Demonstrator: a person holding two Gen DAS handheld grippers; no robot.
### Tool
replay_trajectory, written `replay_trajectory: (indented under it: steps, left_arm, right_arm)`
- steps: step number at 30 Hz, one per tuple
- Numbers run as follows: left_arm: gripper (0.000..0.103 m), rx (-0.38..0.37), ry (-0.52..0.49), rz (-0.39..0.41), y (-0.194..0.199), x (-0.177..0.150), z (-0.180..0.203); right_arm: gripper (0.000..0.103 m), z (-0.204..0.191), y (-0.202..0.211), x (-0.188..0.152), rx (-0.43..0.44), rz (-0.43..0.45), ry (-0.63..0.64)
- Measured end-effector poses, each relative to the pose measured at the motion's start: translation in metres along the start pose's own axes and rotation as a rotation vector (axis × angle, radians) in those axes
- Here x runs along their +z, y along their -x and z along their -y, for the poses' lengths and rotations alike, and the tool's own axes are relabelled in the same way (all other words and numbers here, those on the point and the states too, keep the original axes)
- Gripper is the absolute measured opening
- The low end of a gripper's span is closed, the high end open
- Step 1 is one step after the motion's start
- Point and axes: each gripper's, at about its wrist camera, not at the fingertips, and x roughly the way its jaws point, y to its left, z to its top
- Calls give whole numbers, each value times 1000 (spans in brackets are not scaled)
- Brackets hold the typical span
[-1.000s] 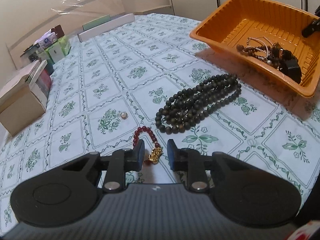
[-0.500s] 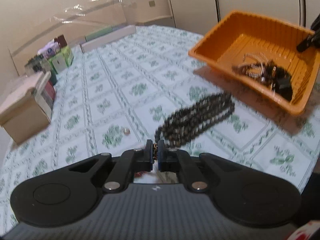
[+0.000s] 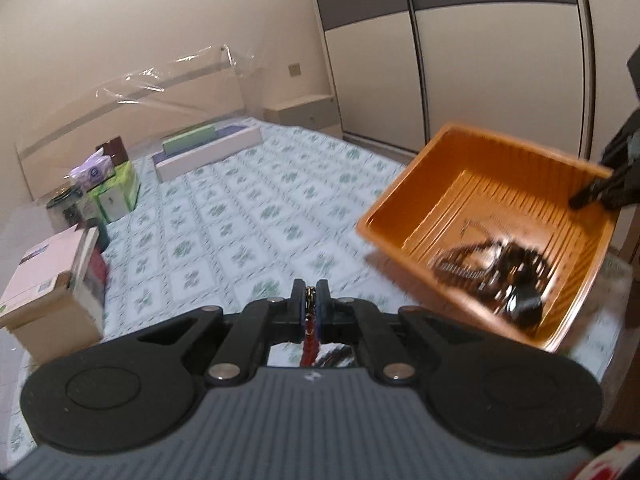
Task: Organize jewelry
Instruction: 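Carry the red bracelet into the tray and open the left tool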
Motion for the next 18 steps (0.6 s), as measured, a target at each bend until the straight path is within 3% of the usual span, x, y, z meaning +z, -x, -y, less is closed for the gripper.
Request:
replay_trajectory:
  steps: [18]
  left_arm:
    - [4, -246, -16, 6, -45, 45, 117]
  right_arm:
    - [3, 0, 2, 0, 6, 3, -6]
